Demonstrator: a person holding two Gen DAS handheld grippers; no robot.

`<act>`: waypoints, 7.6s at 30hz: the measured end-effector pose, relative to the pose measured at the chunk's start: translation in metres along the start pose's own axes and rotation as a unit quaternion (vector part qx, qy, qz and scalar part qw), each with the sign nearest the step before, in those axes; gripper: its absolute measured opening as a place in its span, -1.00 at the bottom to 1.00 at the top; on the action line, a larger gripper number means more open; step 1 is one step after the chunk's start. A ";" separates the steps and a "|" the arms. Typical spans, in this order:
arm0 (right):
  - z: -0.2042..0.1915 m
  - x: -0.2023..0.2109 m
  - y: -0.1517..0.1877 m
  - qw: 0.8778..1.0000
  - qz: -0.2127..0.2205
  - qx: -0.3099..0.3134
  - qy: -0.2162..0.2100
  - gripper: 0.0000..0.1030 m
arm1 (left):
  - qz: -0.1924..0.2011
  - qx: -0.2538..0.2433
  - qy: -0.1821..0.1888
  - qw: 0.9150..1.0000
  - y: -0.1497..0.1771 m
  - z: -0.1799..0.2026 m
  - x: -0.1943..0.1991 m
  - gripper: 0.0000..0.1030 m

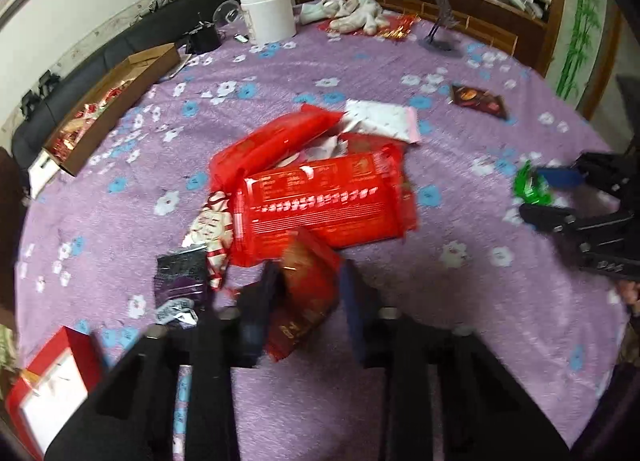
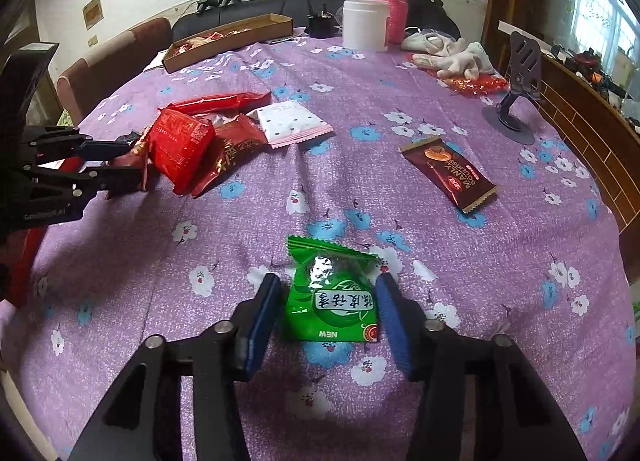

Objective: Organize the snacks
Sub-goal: 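Grasp green snack pack with right gripper while left gripper grasps red wrapper, then drop red wrapper into tray with left gripper while right drops green pack there, then move both grippers back over the table toward remaining snacks, then grasp red rectangular pack with left gripper while right grasps brown chocolate bar, then release red pack into tray with left gripper while right drops chocolate bar there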

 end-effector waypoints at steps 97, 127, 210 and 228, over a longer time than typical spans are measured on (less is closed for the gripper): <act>-0.325 0.064 -0.142 0.934 0.104 0.131 -0.314 -0.28 | 0.139 0.299 -0.200 0.923 0.157 -0.182 0.193 -0.29; -0.100 -0.008 -0.112 0.974 0.085 -0.014 -0.211 0.10 | 0.088 0.221 -0.122 0.964 0.098 -0.054 0.105 0.46; 0.006 0.004 -0.026 0.981 0.005 -0.005 -0.192 -0.30 | -0.010 0.316 -0.123 0.941 0.127 0.007 0.063 -0.14; -0.244 0.065 -0.103 0.938 0.017 0.136 -0.318 -0.32 | 0.084 0.298 -0.207 0.928 0.150 -0.119 0.182 -0.14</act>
Point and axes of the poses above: each gripper's, at about its wrist camera, not at the fingertips, and x roughly against the way its jaws point, z to its right, y to its underside, the point moved 9 cm from there along -x, roughly the way its jaws point, and after that the axes turned 14 degrees about x, right-handed, at the moved point
